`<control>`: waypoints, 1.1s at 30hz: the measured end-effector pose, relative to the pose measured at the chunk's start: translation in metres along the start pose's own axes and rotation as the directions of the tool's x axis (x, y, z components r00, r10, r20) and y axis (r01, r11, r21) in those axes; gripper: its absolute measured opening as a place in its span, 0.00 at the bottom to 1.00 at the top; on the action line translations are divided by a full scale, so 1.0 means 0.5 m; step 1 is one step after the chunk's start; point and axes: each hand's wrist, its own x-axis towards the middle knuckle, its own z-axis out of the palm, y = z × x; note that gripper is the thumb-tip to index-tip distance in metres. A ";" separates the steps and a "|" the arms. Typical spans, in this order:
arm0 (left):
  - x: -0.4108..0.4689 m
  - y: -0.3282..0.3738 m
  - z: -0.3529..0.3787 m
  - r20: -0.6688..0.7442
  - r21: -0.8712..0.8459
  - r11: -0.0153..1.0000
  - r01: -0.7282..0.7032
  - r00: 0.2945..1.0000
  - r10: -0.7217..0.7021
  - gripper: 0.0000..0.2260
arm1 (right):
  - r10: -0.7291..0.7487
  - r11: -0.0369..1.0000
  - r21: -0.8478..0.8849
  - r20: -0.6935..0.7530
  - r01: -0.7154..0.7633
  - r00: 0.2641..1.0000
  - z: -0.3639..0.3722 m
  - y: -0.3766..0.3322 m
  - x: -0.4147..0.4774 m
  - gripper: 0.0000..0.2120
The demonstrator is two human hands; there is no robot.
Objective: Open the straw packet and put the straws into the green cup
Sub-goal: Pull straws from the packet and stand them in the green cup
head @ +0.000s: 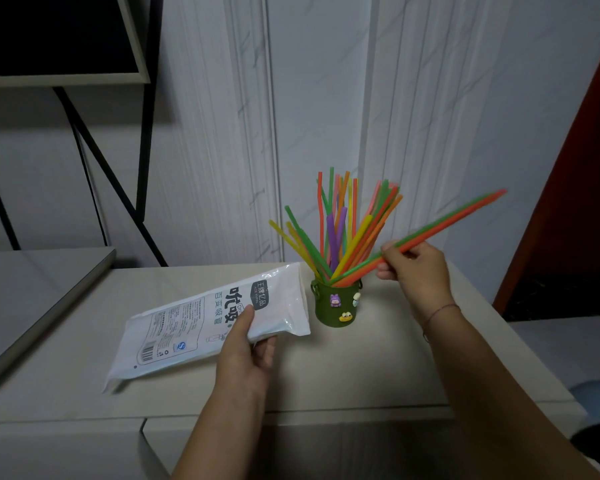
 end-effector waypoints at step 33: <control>0.003 -0.003 -0.002 0.057 0.011 1.000 0.020 0.998 -0.020 0.08 | -0.042 0.963 -0.263 0.064 0.058 0.997 0.044 0.039 -0.015 0.07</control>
